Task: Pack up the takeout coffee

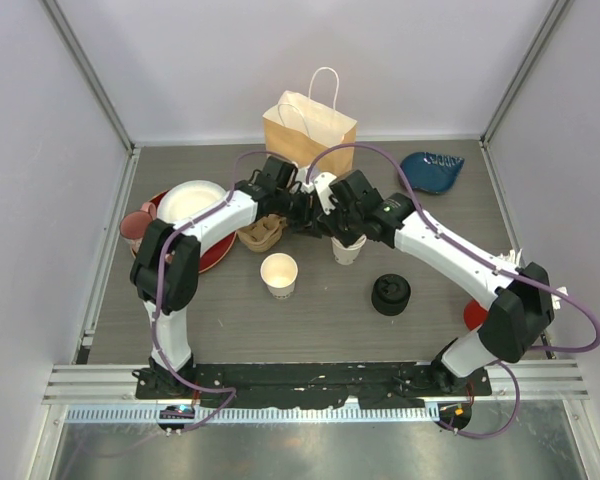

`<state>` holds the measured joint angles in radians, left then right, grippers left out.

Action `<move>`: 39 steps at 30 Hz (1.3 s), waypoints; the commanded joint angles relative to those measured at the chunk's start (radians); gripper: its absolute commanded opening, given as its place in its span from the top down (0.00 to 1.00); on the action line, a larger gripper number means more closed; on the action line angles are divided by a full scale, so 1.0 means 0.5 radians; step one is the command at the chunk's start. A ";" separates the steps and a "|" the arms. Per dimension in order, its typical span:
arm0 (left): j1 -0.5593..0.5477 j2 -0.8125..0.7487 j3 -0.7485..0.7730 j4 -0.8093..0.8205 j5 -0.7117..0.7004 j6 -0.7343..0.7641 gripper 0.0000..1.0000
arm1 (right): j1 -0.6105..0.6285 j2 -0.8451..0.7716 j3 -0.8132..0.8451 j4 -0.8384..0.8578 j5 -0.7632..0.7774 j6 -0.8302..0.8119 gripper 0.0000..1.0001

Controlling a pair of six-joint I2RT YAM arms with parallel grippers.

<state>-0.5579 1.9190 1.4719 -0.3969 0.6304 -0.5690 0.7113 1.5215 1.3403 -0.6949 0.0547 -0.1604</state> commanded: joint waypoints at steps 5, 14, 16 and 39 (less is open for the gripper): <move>-0.019 -0.015 0.121 -0.028 -0.064 0.107 0.51 | 0.038 -0.174 0.276 -0.073 0.197 -0.096 0.99; -0.022 -0.095 0.250 -0.142 -0.073 0.239 0.51 | 0.041 -0.337 0.626 -0.331 0.381 -0.167 0.99; -0.019 -0.110 0.299 -0.200 -0.077 0.266 0.51 | 0.053 -0.374 0.666 -0.365 0.391 -0.164 0.99; 0.600 -0.951 0.413 -0.942 -0.377 1.126 0.36 | 0.596 -0.518 -0.392 0.076 0.093 -0.032 0.99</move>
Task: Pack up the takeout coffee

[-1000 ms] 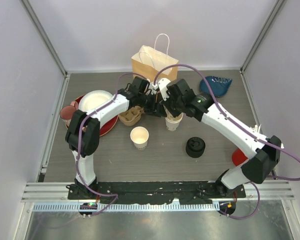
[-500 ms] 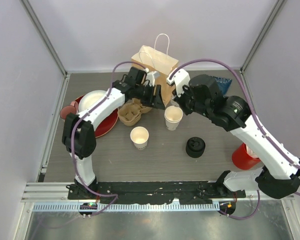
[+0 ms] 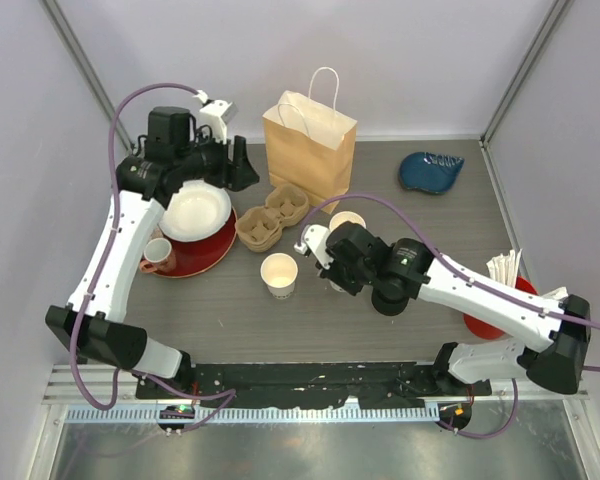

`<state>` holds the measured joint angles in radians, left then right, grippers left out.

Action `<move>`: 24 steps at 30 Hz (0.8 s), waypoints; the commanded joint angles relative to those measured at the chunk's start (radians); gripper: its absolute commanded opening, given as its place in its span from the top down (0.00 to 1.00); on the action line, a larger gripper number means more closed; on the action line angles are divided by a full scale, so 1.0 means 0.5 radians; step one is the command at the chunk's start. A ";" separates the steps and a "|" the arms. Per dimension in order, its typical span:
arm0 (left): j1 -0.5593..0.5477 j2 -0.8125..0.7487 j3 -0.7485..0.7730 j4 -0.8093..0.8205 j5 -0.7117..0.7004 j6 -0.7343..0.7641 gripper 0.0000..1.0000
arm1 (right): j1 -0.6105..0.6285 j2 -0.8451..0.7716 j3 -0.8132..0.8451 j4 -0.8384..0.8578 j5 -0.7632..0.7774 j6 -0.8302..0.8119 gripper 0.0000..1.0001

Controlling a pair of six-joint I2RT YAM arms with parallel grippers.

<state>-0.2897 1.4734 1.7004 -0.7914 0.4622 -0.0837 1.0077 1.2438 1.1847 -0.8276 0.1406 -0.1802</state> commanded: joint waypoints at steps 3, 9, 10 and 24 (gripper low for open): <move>0.098 -0.094 -0.090 -0.178 -0.077 0.213 0.35 | 0.006 0.138 -0.136 0.425 -0.137 -0.014 0.99; 0.138 -0.127 -0.149 -0.172 -0.136 0.253 0.34 | 0.006 0.243 -0.209 0.492 -0.106 -0.054 0.99; 0.141 -0.130 -0.152 -0.172 -0.136 0.253 0.34 | 0.003 0.261 -0.237 0.538 -0.118 -0.051 0.99; 0.150 -0.124 -0.173 -0.166 -0.111 0.284 0.34 | 0.006 0.249 -0.164 0.459 -0.112 0.063 0.42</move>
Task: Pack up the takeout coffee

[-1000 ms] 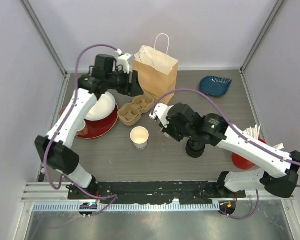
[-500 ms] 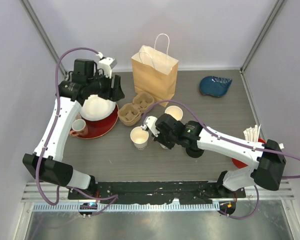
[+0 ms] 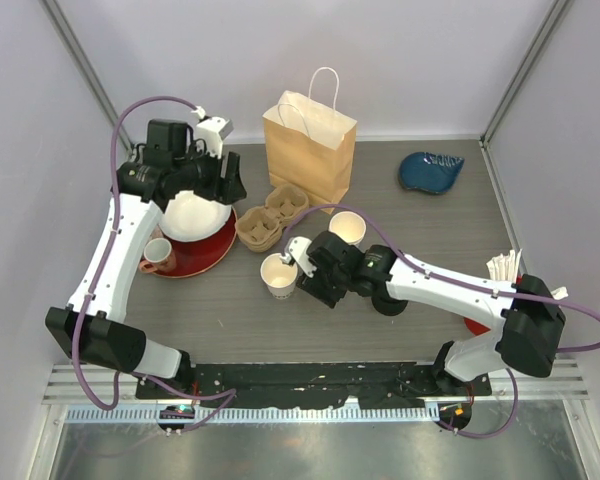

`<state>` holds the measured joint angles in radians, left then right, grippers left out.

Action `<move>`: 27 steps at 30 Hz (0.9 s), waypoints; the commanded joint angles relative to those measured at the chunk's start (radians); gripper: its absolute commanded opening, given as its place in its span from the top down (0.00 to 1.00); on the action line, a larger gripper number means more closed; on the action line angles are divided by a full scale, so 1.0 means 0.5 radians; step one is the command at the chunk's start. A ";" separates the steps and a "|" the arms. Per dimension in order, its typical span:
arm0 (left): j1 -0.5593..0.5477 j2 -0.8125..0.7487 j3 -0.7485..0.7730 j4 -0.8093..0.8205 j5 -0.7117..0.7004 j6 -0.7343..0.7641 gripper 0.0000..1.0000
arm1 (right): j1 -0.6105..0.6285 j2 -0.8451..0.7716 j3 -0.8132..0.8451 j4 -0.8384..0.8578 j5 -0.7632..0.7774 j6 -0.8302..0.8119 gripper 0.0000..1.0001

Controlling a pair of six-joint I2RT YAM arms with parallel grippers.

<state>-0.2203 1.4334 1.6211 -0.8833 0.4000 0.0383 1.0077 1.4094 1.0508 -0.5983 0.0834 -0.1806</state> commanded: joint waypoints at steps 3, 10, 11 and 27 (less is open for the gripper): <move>0.011 -0.047 -0.021 0.012 0.022 0.049 0.34 | 0.000 -0.156 0.254 -0.094 0.072 0.161 0.36; 0.011 -0.087 -0.094 0.036 0.065 0.046 0.32 | -0.336 -0.257 0.666 -0.757 0.168 0.466 0.43; 0.011 -0.093 -0.113 0.058 0.065 0.046 0.32 | -0.364 -0.260 0.657 -0.821 0.177 0.453 0.46; 0.011 -0.182 -0.232 0.119 0.074 0.080 0.31 | -0.892 0.050 0.387 -0.957 -0.311 0.425 0.46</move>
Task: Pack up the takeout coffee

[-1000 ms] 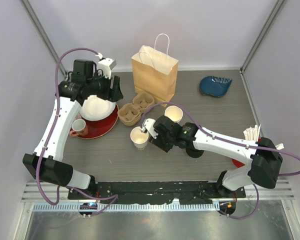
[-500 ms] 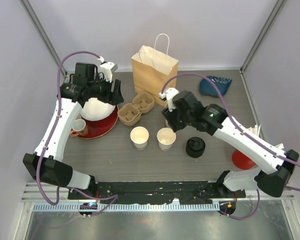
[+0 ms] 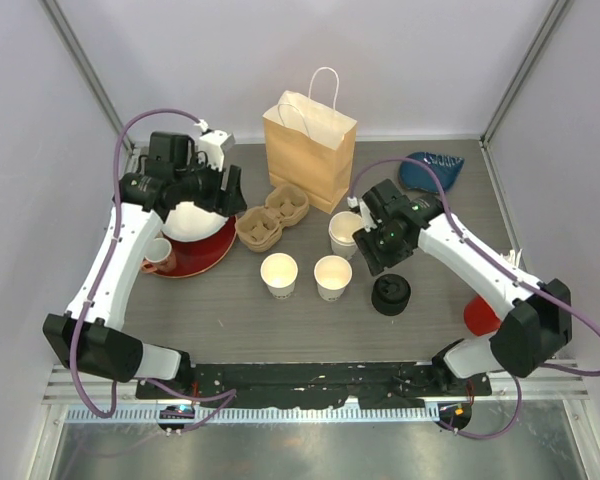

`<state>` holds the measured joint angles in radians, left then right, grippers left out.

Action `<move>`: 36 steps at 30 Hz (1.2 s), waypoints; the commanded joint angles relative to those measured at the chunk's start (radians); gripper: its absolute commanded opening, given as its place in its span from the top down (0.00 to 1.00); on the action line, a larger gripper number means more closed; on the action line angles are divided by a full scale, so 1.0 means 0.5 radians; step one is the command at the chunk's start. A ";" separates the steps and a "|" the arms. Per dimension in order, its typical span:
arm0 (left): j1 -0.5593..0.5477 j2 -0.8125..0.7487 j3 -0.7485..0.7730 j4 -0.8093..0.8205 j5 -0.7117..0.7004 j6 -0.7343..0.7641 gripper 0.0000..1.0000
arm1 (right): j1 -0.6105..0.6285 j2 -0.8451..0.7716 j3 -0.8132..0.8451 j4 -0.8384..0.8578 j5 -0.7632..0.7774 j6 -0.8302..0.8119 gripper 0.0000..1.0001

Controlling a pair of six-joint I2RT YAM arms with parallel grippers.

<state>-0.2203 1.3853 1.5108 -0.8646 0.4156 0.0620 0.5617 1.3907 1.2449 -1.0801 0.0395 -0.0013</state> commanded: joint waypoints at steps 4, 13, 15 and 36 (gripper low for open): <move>0.011 -0.098 -0.027 0.094 0.080 0.036 0.31 | 0.002 0.170 -0.020 0.022 -0.174 0.214 0.51; 0.014 -0.068 0.022 0.085 0.147 0.045 0.31 | -0.004 -0.105 -0.219 0.025 0.055 0.561 0.59; 0.014 -0.056 0.022 0.094 0.178 0.039 0.31 | -0.004 -0.167 -0.284 0.104 0.080 0.607 0.59; 0.039 -0.049 0.016 0.094 0.276 0.072 0.31 | 0.098 -0.033 -0.410 0.326 0.176 0.647 0.66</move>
<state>-0.2085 1.3693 1.4994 -0.8551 0.5137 0.0864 0.5995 1.3682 1.0393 -0.9470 0.0959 0.2989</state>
